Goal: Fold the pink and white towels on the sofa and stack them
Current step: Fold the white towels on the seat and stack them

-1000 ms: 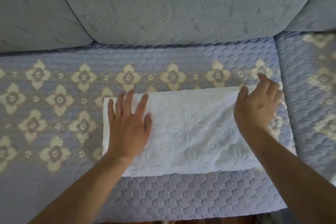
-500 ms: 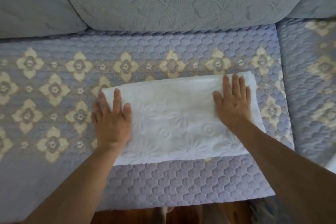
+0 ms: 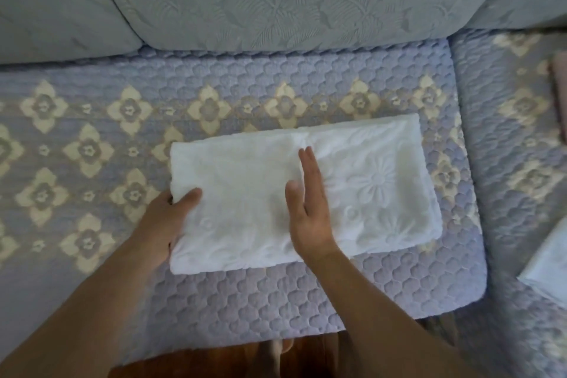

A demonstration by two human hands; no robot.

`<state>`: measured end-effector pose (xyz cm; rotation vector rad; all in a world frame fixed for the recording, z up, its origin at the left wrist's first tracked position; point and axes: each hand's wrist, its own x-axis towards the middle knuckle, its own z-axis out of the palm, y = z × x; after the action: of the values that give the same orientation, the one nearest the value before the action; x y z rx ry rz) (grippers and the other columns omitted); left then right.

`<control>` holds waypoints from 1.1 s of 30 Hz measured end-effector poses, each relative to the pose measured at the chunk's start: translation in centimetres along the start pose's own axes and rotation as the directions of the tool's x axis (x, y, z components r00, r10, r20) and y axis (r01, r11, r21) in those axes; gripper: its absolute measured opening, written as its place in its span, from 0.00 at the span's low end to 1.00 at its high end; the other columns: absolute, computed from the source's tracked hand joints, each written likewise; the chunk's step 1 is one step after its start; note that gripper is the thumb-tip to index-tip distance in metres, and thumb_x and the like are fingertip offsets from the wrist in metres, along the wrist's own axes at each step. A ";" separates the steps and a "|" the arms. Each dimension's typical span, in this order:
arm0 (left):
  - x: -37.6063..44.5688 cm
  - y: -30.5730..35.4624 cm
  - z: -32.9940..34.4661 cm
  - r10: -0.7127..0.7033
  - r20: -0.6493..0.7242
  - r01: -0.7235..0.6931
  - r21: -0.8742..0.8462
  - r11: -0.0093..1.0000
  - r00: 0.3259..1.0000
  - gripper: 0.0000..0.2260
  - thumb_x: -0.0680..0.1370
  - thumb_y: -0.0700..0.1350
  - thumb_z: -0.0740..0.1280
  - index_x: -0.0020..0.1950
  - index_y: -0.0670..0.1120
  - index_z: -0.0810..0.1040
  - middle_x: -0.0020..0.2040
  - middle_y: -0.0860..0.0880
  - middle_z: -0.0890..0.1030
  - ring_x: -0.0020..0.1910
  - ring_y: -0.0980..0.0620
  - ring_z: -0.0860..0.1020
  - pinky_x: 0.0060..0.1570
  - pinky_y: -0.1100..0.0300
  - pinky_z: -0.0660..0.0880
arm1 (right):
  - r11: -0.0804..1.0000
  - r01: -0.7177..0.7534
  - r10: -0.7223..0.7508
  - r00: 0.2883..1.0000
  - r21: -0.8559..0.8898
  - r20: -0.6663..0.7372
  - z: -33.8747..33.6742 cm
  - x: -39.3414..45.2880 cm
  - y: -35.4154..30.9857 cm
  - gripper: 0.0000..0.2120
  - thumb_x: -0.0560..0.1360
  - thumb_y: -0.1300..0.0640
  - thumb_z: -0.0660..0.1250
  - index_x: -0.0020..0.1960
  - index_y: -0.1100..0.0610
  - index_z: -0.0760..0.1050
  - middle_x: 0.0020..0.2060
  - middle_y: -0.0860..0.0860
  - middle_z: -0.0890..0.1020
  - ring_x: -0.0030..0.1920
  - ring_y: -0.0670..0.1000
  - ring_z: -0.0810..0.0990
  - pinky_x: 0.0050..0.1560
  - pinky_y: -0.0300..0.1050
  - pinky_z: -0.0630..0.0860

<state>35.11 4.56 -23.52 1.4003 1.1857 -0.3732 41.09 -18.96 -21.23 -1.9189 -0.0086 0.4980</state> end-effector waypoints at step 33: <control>-9.9 3.0 27.2 0.571 0.587 -0.576 0.785 -0.228 0.573 0.30 0.81 0.60 0.55 0.82 0.52 0.55 0.82 0.41 0.53 0.81 0.39 0.45 0.77 0.38 0.50 | 0.663 -0.131 -0.070 0.970 -0.737 -0.235 -20.7 4.8 0.6 0.26 0.80 0.58 0.63 0.76 0.56 0.61 0.70 0.57 0.69 0.69 0.60 0.68 0.67 0.56 0.68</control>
<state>44.40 -22.83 -20.63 2.9768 -0.1942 -0.4531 52.53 -36.41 -16.89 -2.8073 -0.0252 0.2821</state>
